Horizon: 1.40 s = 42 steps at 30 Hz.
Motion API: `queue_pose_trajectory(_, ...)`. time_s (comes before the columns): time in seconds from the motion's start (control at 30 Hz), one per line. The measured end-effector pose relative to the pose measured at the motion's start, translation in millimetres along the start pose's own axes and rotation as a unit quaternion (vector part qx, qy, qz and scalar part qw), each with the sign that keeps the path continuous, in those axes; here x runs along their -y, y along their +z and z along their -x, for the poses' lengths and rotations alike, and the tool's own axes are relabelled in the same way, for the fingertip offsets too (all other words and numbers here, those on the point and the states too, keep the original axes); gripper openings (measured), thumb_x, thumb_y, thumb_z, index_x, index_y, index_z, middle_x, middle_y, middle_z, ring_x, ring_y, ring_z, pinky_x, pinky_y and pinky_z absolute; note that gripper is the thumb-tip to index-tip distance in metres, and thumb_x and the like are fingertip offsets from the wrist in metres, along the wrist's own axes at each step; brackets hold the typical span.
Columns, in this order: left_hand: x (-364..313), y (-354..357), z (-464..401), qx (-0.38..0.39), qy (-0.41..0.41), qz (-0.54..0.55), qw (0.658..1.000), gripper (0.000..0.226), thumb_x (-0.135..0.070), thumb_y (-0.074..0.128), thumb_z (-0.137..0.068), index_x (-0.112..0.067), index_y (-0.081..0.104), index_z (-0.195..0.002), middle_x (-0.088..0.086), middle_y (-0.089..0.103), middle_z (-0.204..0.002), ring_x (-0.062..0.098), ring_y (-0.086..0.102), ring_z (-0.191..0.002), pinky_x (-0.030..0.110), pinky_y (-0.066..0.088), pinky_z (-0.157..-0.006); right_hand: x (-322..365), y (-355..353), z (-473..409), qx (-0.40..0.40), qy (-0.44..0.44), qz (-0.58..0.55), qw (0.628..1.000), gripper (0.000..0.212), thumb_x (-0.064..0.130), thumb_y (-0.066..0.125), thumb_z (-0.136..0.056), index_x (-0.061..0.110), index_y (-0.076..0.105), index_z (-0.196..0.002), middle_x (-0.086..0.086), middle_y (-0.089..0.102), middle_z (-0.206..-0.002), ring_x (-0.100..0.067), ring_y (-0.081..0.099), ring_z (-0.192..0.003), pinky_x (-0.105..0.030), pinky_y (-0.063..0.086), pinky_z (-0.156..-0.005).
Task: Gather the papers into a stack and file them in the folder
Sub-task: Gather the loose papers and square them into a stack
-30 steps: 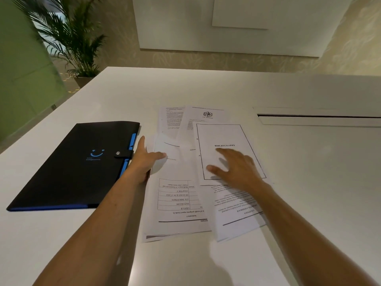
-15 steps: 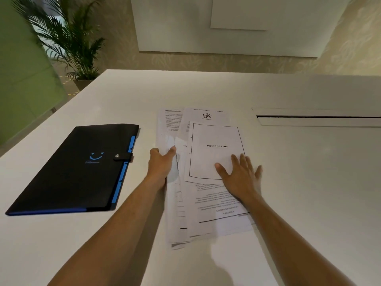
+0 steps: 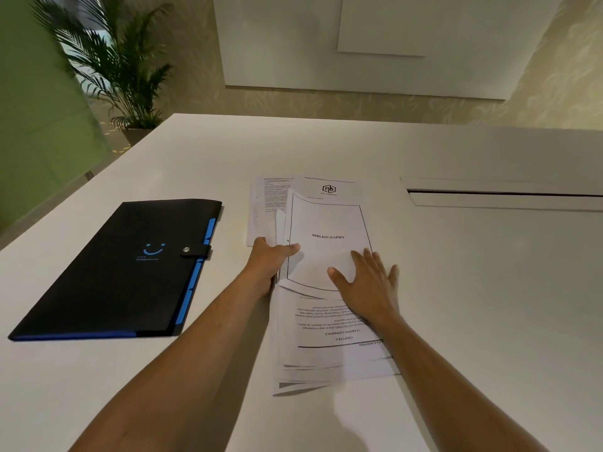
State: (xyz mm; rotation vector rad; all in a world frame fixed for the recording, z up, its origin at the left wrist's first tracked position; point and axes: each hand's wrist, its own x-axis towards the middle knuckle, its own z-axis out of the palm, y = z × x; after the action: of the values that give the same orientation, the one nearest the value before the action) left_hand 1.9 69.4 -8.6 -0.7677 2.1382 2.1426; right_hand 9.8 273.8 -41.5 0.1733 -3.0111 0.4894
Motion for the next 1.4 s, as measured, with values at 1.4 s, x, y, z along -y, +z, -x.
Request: queue_pose_trajectory(1.4,-126.6,-18.3,41.4,0.122,0.376,0.042,0.918,0.051,-0.019,0.066,-0.089,-0.019,0.043,-0.134,0.007,0.061,-0.126,0.026,0.064,-0.111,0.046,0.057,-0.085,11.6,-153.4,-50.9,-0.191,-0.138,-0.546,0.804,0.032,0.012,0.066,-0.087,0.036,0.061,-0.107,0.016,0.074,-0.099,-0.011,0.071,-0.095,-0.024,0.058,-0.075)
